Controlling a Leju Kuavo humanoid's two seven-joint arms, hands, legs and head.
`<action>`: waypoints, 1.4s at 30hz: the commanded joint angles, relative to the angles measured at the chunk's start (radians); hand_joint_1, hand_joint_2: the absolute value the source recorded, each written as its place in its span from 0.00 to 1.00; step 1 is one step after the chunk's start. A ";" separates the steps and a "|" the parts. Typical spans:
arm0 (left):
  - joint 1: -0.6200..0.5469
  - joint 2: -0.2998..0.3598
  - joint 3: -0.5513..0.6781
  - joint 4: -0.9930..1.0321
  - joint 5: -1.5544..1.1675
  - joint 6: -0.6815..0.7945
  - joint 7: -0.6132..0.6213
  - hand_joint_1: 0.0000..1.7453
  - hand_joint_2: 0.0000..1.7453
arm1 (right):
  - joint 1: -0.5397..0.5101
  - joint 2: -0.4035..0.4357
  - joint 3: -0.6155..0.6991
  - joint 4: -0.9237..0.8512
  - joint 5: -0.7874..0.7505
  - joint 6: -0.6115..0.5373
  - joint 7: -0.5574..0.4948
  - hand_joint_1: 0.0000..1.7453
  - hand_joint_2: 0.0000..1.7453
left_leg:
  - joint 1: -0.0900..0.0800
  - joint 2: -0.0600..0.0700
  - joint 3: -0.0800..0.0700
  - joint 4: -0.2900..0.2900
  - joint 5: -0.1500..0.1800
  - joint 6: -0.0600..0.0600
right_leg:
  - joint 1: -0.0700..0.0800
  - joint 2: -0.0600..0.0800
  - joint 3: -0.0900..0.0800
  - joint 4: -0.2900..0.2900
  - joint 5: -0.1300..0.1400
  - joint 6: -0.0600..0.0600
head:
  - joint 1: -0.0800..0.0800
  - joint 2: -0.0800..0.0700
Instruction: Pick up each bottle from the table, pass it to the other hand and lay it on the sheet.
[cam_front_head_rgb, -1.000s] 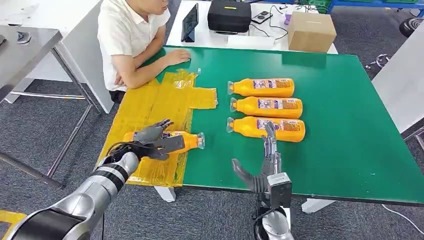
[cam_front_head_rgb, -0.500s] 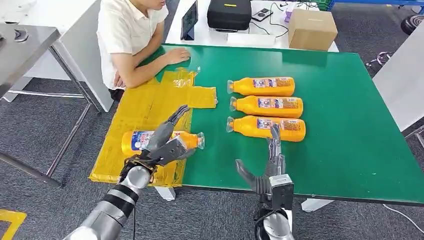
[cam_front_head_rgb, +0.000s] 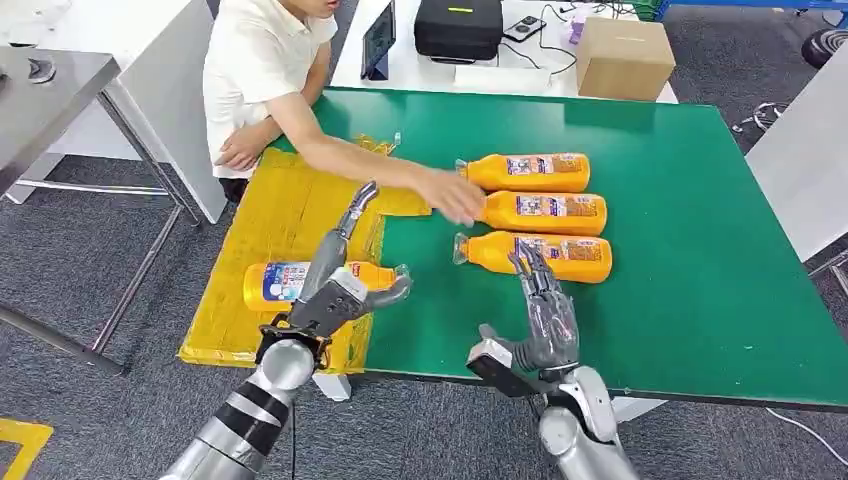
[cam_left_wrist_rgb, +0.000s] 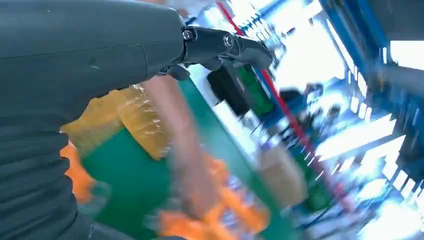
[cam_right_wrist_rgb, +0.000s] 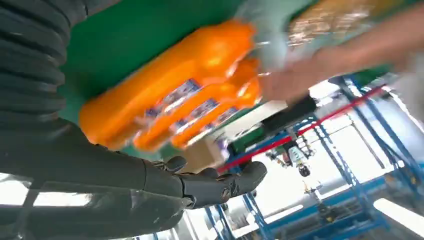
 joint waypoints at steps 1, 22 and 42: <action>0.045 -0.074 -0.202 0.042 0.159 0.202 -0.081 0.00 1.00 | -0.261 -0.092 0.035 0.423 0.055 -0.018 -0.009 0.00 1.00 | 0.000 -0.001 0.002 -0.001 0.001 0.000 | 0.000 -0.001 0.003 -0.002 0.001 -0.001 | 0.001 0.000; 0.057 -0.036 -0.242 -0.068 0.123 0.210 -0.025 0.00 1.00 | -0.271 -0.151 0.134 0.500 0.190 0.271 0.256 0.00 1.00 | 0.001 0.000 0.000 0.000 0.000 -0.001 | 0.001 0.000 0.001 -0.001 0.001 -0.002 | 0.000 0.000; 0.099 -0.034 -0.196 -0.117 0.048 0.181 0.044 0.00 1.00 | -0.157 -0.226 0.117 0.319 0.356 0.388 0.517 0.00 1.00 | 0.001 -0.005 0.006 -0.001 0.003 0.001 | 0.001 -0.005 0.008 -0.004 0.003 -0.001 | 0.000 0.000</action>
